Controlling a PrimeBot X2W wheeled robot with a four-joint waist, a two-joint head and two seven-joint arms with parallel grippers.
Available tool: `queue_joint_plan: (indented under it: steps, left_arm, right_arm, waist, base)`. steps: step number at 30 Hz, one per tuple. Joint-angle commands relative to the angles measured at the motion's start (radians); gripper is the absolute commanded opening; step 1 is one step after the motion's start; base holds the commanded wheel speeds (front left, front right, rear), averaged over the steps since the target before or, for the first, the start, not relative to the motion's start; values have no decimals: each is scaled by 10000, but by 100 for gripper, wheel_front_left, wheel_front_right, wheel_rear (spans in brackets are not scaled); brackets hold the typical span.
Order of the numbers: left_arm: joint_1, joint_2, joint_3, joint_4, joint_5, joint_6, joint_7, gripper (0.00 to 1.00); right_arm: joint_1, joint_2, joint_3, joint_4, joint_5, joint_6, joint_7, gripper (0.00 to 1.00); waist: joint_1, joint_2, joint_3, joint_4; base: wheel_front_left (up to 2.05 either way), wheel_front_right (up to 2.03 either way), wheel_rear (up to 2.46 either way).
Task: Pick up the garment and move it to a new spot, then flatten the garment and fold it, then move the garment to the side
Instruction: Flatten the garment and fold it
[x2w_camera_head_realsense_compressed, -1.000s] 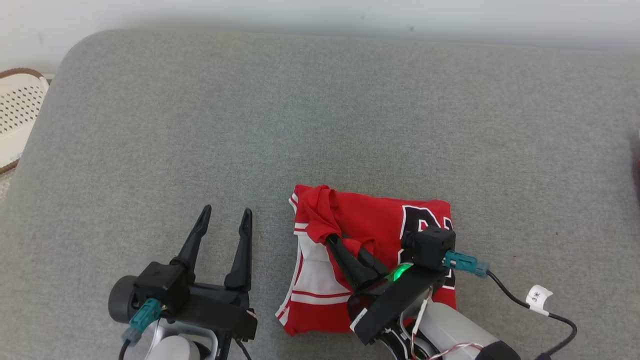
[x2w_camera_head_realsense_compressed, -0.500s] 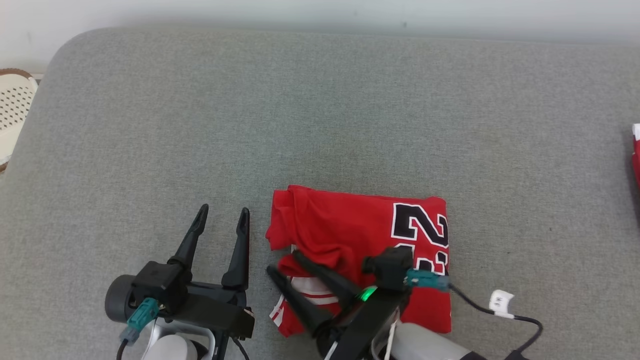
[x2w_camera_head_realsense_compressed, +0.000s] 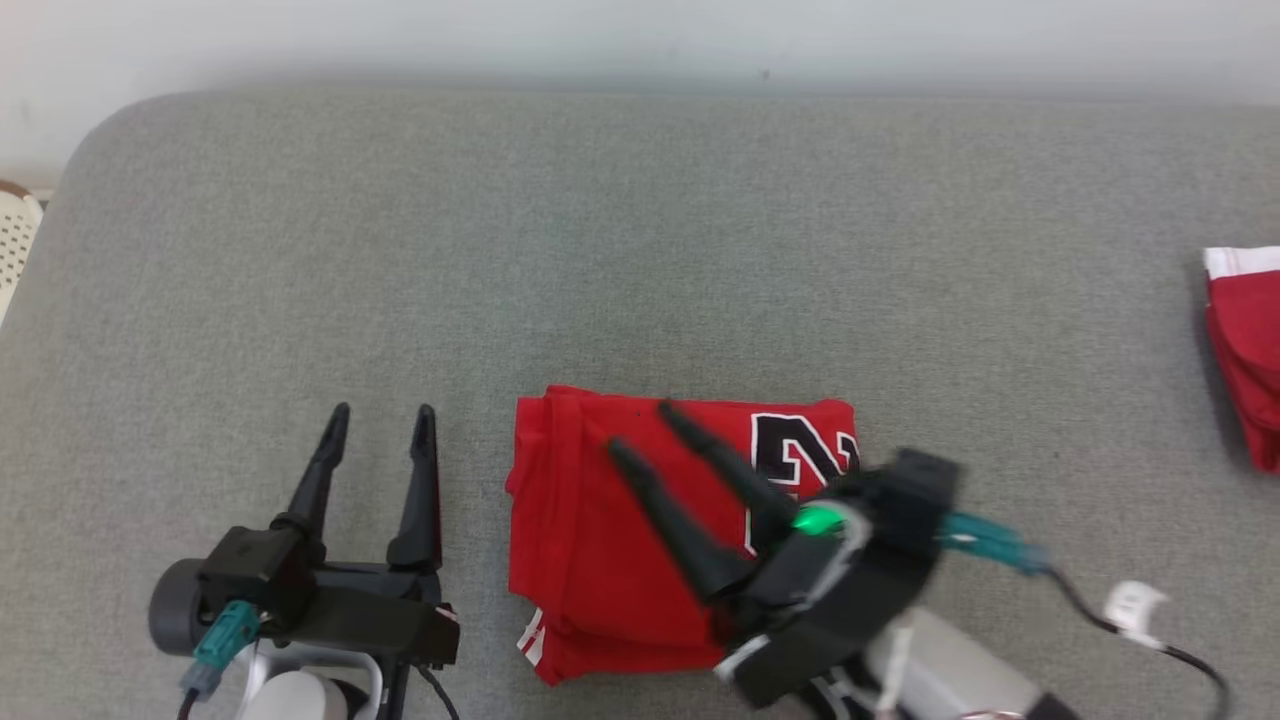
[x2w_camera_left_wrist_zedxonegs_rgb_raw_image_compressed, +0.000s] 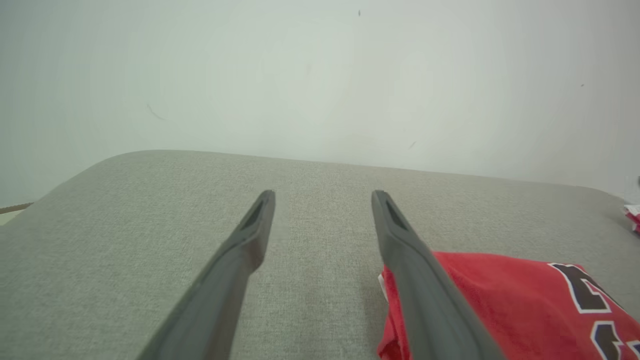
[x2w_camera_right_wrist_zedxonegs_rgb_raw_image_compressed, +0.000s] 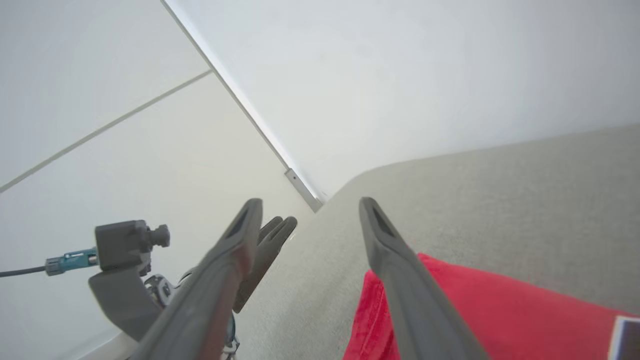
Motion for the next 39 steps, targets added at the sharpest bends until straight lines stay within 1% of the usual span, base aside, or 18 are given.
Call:
queue_joint_plan:
  steps: [1,6,12,17,21,23,26,31,35,39]
  left_arm:
    - [91,104,84,-74,22,53,-50,100]
    - [264,229,294,-241,-17,143,-50,100]
    - [513,391,524,-630,-10,241,-50,100]
    - [904,522,698,-974,-41,350,-50,100]
    - [1214,608,799,-1305,-55,300,-50,100]
    - [1378,580,847,-1449,-144,214,-50,100]
    - [1573,559,927,-1472,-138,64,-50,100]
    - [1814,673,935,-1037,72,-74,-49,100]
    - [1912,766,887,-744,268,-11,-49,100]
    - [1994,814,866,-595,346,37,-50,100]
  right_arm:
    - [234,-166,-301,-184,-151,-8,-7,100]
    - [1095,-481,-2064,-1024,-875,-6,-9,100]
    - [1924,-735,-4050,-1354,-1773,-6,38,100]
    - [2641,-943,-5624,-1502,-2807,-6,157,100]
    - [3215,-965,-6631,-1597,-3577,-6,246,100]
    - [3493,-942,-7012,-1574,-3912,-6,286,100]
    - [3882,-822,-7312,-1535,-4420,-6,315,100]
    - [4415,-628,-7617,-1285,-4978,-8,367,100]
    - [4778,-418,-7753,-1238,-5414,-8,484,100]
    - [4943,-252,-7875,-1204,-5513,-6,546,100]
  waist:
    - [0,-1,-118,-111]
    - [0,-1,-353,-277]
    - [0,-1,-702,-408]
    - [0,-1,-1103,-480]
    - [0,-1,-1383,-510]
    - [0,-1,-1515,-505]
    - [0,-1,-1715,-529]
    - [0,-1,-2047,-617]
    - [0,-1,-2212,-673]
    - [0,-1,-2259,-672]
  base:
    - [0,0,0]
    - [0,0,0]
    - [0,0,0]
    - [0,0,0]
    - [0,0,0]
    - [0,0,0]
    - [0,0,0]
    - [0,0,0]
    - [0,0,0]
    - [0,0,0]
